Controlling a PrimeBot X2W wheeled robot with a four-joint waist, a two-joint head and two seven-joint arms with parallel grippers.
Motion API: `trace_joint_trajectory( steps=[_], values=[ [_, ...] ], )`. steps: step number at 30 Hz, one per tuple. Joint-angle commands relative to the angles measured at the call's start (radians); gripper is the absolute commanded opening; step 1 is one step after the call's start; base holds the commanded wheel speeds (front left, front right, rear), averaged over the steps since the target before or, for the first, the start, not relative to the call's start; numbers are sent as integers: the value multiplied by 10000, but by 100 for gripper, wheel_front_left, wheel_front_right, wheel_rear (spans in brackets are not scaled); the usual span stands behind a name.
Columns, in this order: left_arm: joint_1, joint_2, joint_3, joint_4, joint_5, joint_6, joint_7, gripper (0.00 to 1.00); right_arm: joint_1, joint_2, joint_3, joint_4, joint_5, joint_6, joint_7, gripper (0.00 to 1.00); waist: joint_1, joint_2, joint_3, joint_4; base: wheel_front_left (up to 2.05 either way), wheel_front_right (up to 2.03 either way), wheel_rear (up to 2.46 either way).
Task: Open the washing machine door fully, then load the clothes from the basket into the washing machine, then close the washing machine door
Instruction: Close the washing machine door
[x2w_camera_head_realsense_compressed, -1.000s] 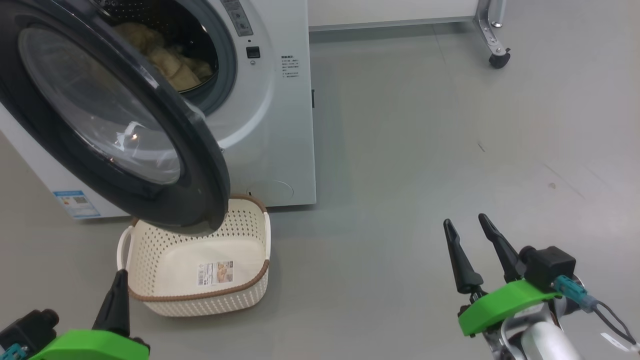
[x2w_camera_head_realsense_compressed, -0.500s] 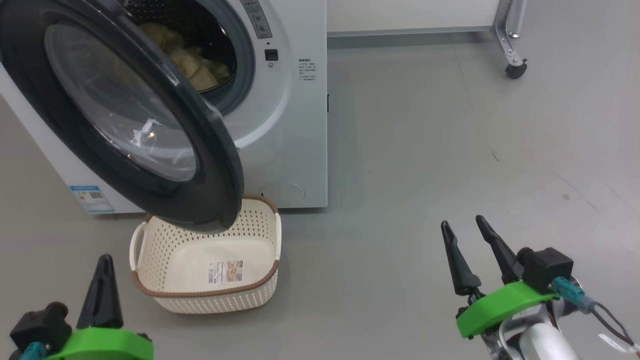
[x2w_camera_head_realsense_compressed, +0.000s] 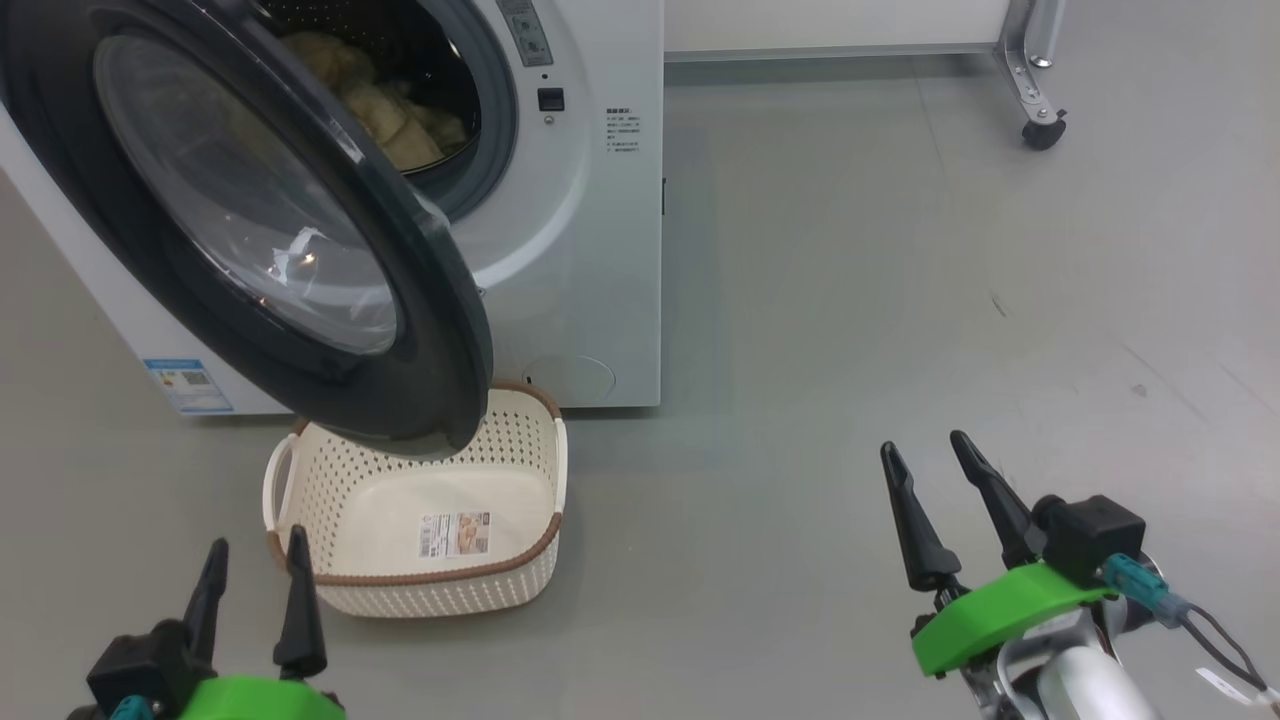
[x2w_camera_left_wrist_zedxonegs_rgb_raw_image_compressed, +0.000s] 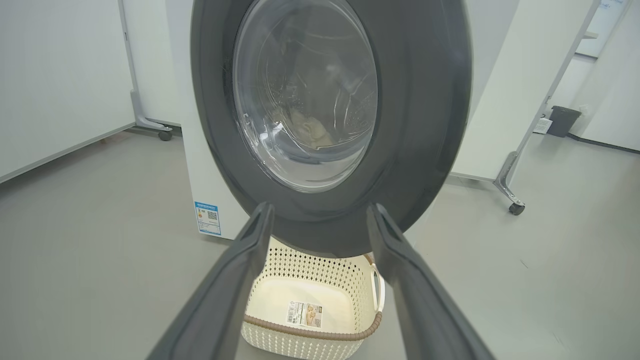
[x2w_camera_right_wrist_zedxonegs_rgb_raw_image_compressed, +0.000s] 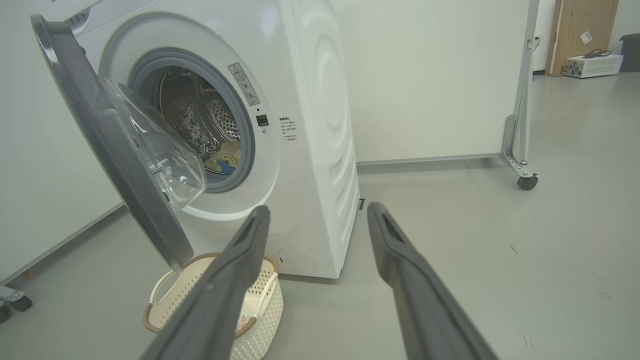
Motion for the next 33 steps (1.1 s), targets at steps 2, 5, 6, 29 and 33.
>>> trace_joint_trajectory(
  steps=[2,5,6,29,33],
  values=[
    [-395,301,56,-268,-31,-62,-140,100,-271,14,221,-341,47,35,-67,100,0,0,10,-19,0,0,0],
    [-404,444,-232,-207,-74,-63,-141,100,-277,14,204,-329,45,35,-67,100,0,0,6,-28,0,0,0],
    [-412,469,-268,-193,-79,-63,-141,100,-275,14,197,-327,44,35,-67,100,0,0,3,-29,0,0,0],
    [-498,536,-409,-47,-60,-65,-141,100,-269,14,224,-328,101,35,-67,100,0,0,15,-25,0,0,0],
    [-513,515,-400,-45,-50,-65,-141,100,-267,14,218,-336,92,35,-67,100,0,0,24,-9,0,0,0]
  ],
)
